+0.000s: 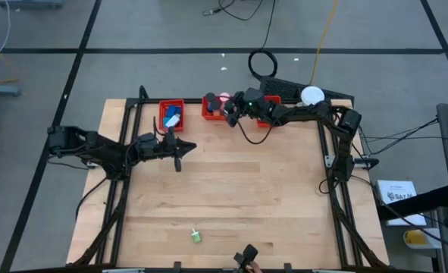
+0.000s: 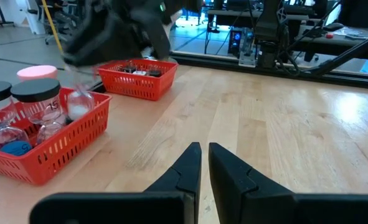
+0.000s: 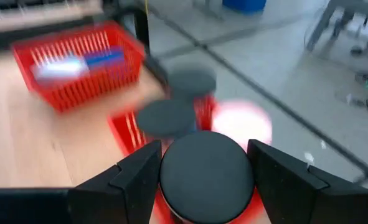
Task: Pick & Place Office items
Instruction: Put the white hourglass into the middle orange basket, then put the green charger adapter into the right orange basket
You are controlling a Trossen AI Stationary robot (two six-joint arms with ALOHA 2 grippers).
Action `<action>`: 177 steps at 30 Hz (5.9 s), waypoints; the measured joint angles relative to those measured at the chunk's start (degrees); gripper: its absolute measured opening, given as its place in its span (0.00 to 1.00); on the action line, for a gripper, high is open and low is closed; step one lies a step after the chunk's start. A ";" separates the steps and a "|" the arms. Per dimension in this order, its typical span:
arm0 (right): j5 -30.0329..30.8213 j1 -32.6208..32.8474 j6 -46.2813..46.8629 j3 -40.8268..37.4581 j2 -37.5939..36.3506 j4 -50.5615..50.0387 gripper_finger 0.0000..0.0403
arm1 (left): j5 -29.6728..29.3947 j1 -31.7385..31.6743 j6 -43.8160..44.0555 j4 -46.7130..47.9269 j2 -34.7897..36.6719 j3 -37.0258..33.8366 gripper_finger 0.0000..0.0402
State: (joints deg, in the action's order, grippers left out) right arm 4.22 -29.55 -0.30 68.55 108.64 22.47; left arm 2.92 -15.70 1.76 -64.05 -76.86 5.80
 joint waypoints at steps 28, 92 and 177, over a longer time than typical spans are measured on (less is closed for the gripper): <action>0.45 2.20 -3.74 -0.06 -13.02 -9.90 0.52 | -0.02 -0.02 0.00 0.00 0.00 0.00 0.08; 0.20 24.47 3.08 -36.49 -25.86 12.97 0.00 | 1.34 16.74 -2.60 37.60 0.00 17.17 0.08; 22.74 51.20 7.22 -49.04 -29.36 33.80 0.00 | -11.00 52.58 -5.49 85.04 -30.18 59.26 0.31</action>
State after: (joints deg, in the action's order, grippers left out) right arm 26.96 21.65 6.92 19.51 79.29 56.27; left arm -8.08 36.88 -3.73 20.98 -107.04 65.06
